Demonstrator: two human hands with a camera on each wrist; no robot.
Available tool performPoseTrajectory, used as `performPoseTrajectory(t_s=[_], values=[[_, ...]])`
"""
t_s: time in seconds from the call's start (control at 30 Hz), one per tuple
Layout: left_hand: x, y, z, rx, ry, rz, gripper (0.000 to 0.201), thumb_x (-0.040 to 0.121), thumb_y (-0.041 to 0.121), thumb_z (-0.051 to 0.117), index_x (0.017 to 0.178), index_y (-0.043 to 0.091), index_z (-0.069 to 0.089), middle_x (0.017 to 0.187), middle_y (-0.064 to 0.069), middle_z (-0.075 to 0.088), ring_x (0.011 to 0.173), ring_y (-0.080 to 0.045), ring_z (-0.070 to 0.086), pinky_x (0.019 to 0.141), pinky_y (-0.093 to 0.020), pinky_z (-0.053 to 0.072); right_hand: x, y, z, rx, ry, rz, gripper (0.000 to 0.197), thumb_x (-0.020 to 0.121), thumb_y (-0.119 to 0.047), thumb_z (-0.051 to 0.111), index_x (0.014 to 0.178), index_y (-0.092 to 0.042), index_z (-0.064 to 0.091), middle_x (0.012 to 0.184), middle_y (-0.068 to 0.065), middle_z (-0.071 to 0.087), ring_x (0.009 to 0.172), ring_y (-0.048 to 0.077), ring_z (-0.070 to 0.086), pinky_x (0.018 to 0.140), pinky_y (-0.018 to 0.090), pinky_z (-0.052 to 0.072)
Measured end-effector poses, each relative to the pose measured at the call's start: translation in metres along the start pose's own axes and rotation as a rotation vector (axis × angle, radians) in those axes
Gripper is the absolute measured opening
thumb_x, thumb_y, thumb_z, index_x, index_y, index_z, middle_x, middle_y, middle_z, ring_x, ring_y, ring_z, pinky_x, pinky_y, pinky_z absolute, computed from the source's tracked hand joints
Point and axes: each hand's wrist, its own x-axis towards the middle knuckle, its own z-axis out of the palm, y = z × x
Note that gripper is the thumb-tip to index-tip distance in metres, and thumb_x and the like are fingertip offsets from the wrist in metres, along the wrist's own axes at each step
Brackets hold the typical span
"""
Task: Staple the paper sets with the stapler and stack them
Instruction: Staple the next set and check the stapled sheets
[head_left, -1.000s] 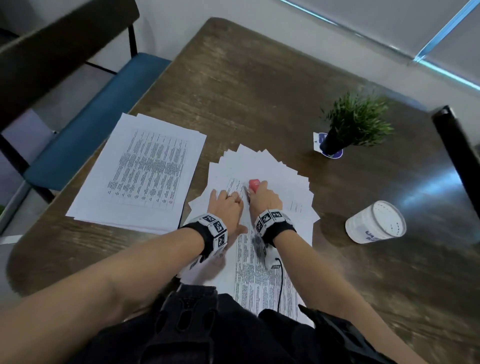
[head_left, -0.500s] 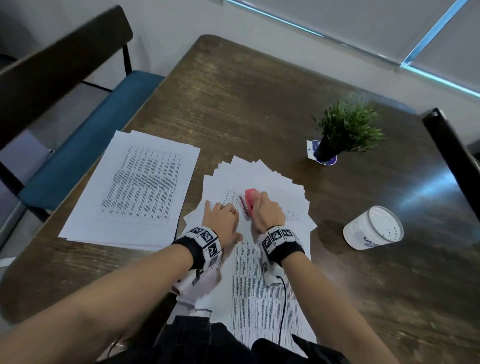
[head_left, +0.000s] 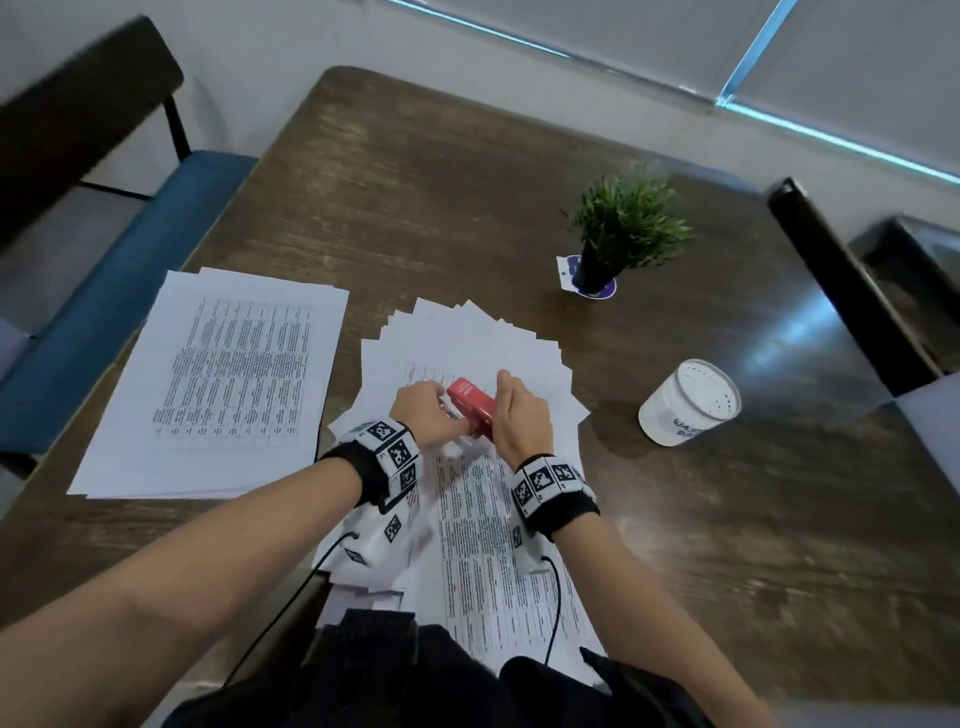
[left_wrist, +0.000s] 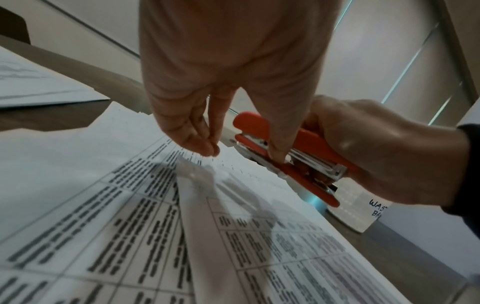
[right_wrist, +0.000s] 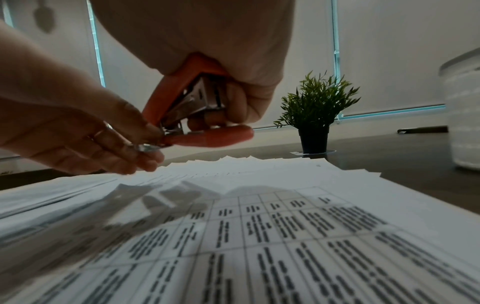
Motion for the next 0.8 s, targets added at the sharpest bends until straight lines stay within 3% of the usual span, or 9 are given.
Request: performPoseTrajectory(t_s=[0.1, 0.2, 0.43, 0.6, 0.73, 0.8], values=[[-0.006, 0.004, 0.002, -0.134, -0.065, -0.033, 0.030, 0.068, 0.030, 0.087, 0.083, 0.011, 0.070, 0.074, -0.003, 0.072, 0.061, -0.011, 0.067, 0.054, -0.020, 0.052, -0.008, -0.003, -0.006, 0.065, 0.033, 0.034, 0.050, 0.103, -0.044, 0.022, 0.085, -0.010, 0.053, 0.081, 0.012, 0.061, 0.078, 0.033, 0.056, 0.069, 0.035, 0.038], [-0.014, 0.006, 0.001, -0.212, -0.117, -0.025, 0.021, 0.070, 0.017, 0.087, 0.081, 0.008, 0.072, 0.071, -0.007, 0.074, 0.063, -0.016, 0.072, 0.066, -0.027, 0.060, -0.017, -0.005, -0.013, 0.072, 0.049, 0.025, 0.048, 0.104, -0.043, 0.023, 0.082, -0.011, 0.050, 0.079, 0.012, 0.060, 0.075, 0.032, 0.055, 0.067, 0.035, 0.037], [-0.017, 0.007, -0.001, -0.140, -0.245, -0.056, 0.016, 0.071, 0.011, 0.084, 0.083, 0.006, 0.076, 0.076, -0.007, 0.075, 0.075, -0.017, 0.074, 0.082, -0.034, 0.059, -0.032, 0.010, -0.016, 0.046, 0.025, 0.010, 0.050, 0.103, -0.047, 0.026, 0.074, -0.011, 0.047, 0.068, 0.005, 0.056, 0.068, 0.028, 0.054, 0.061, 0.034, 0.038], [-0.029, 0.009, 0.011, -0.100, -0.173, -0.022, 0.003, 0.079, 0.010, 0.075, 0.077, 0.011, 0.074, 0.074, -0.007, 0.075, 0.068, -0.014, 0.072, 0.075, -0.031, 0.060, -0.038, 0.020, -0.020, 0.038, 0.035, 0.043, 0.053, 0.103, -0.047, 0.027, 0.074, -0.009, 0.049, 0.070, 0.010, 0.058, 0.067, 0.030, 0.054, 0.059, 0.033, 0.034], [-0.038, 0.012, 0.019, -0.140, -0.169, -0.016, 0.022, 0.071, 0.029, 0.084, 0.081, 0.013, 0.072, 0.070, 0.000, 0.073, 0.062, -0.007, 0.069, 0.063, -0.021, 0.056, -0.041, 0.025, -0.030, 0.040, 0.005, 0.022, 0.053, 0.102, -0.049, 0.026, 0.075, -0.010, 0.051, 0.072, 0.008, 0.059, 0.069, 0.030, 0.055, 0.061, 0.035, 0.037], [-0.045, 0.017, 0.025, -0.095, -0.135, -0.021, 0.032, 0.065, 0.029, 0.088, 0.086, 0.011, 0.073, 0.071, 0.001, 0.072, 0.061, -0.007, 0.067, 0.058, -0.018, 0.052, -0.043, 0.028, -0.039, 0.029, -0.020, 0.000, 0.051, 0.102, -0.049, 0.026, 0.073, -0.013, 0.049, 0.072, 0.006, 0.059, 0.071, 0.029, 0.055, 0.063, 0.034, 0.037]])
